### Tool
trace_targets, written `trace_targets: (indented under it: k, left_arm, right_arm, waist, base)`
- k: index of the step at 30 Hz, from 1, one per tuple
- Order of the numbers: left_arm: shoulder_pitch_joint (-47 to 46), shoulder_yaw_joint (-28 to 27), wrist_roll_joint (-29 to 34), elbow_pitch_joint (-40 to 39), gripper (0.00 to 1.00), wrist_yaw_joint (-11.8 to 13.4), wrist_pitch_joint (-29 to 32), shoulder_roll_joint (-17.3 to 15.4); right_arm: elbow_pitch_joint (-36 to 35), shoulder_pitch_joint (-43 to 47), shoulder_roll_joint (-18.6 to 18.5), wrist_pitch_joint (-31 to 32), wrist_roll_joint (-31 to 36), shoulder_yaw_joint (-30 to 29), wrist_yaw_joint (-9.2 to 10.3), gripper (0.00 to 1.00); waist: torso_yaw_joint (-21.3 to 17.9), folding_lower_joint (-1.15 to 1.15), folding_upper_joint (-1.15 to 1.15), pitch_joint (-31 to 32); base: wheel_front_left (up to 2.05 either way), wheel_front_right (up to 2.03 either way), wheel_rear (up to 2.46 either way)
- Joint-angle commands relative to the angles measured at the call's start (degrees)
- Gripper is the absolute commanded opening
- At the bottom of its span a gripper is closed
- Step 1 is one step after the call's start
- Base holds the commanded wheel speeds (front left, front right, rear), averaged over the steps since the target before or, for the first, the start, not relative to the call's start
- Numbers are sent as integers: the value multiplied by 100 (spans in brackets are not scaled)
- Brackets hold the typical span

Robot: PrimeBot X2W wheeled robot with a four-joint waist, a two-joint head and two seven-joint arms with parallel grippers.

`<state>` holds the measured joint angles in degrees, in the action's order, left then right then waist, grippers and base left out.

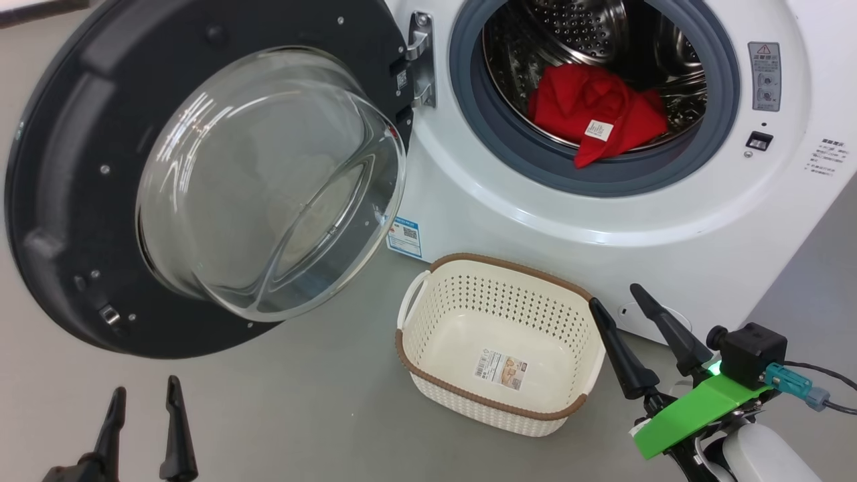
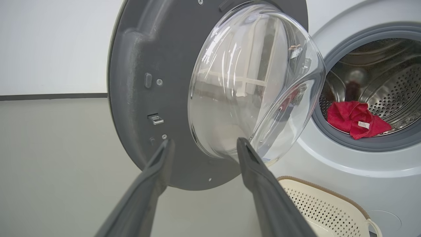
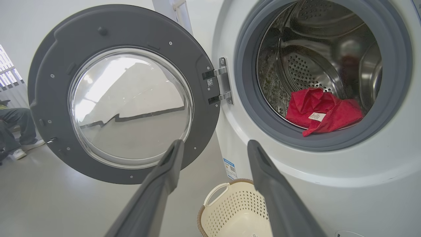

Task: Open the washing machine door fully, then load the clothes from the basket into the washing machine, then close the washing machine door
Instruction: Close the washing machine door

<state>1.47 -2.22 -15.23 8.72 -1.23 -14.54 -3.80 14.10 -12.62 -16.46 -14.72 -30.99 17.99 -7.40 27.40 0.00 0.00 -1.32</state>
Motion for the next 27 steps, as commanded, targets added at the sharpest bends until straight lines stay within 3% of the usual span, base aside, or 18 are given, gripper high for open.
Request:
trace_targets:
  k: [1,27]
  left_arm:
    - [-44,-218,14,-159,100,25,-46,-82]
    - [-26,-161,-25,-237,100,-4,-27,-182]
  right_arm:
    - [-120,64,-29,-28,-66,116,-9,100]
    - [-98,86,-118,-28,-100,222,-9,100]
  waist:
    - [25,0,0,13]
    - [30,0,0,0]
  base:
    - [0,0,0]
    - [0,0,0]
